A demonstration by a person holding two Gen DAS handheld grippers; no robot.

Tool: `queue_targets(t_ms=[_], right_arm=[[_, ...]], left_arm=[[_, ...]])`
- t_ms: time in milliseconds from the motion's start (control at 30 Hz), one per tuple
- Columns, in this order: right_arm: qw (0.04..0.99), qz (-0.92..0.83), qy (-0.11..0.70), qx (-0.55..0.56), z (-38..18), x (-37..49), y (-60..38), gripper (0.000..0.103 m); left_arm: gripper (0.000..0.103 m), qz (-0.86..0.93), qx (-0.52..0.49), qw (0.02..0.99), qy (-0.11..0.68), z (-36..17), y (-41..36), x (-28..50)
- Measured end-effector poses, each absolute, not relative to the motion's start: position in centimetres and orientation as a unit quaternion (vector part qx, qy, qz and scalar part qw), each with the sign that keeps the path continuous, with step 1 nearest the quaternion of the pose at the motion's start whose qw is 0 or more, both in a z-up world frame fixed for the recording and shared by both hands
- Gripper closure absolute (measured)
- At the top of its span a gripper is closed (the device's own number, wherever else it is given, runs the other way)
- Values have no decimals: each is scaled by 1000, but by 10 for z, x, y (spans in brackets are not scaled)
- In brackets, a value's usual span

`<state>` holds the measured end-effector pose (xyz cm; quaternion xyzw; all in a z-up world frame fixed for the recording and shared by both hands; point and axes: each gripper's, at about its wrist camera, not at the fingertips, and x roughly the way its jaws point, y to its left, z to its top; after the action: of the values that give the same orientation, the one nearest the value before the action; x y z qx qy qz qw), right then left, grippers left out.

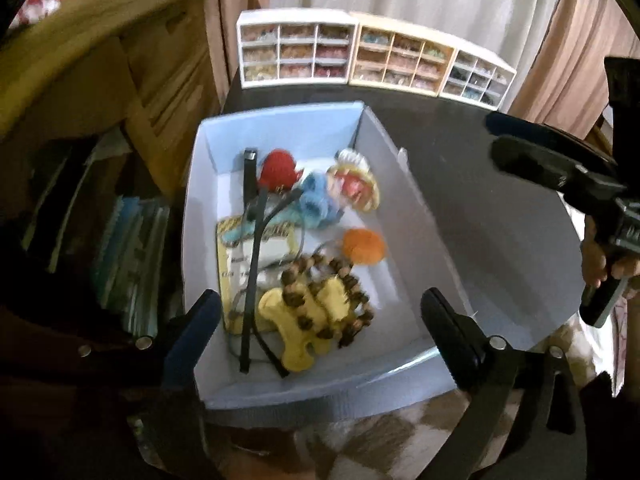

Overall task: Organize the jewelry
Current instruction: 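Carry the bracelet with both tools into the blue box and release it, then reach the right tool to the silver ring and grasp it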

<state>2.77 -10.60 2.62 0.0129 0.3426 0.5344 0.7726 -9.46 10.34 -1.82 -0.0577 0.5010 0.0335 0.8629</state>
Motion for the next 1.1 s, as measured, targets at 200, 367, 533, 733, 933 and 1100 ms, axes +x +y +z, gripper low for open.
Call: queue_targets(t_ms=[200,367,533,733,933,1100], right_arm=[[799,497,338,12,23,47,-147,15],[800,488,350,-4,7,52,-167,7],[785,495,370,-34,-7,55,-169,7],[776,494,387,-67,-21,64,-163,7],[764,512,379,-97,-29,72,-149,7],[733,536,389,-154,-40,83,-125,7]], left_arm=[[4,33,12,885,465,-4,73,-87],[4,44,41,886,460,-4,59,-75],[4,43,24,891,452,-6,50,-67],[4,61,21,898,436,-13,50,-60],[4,83,-25,924,372,-14,70,-63],[4,90,-44,932,348,-16,90,-57]])
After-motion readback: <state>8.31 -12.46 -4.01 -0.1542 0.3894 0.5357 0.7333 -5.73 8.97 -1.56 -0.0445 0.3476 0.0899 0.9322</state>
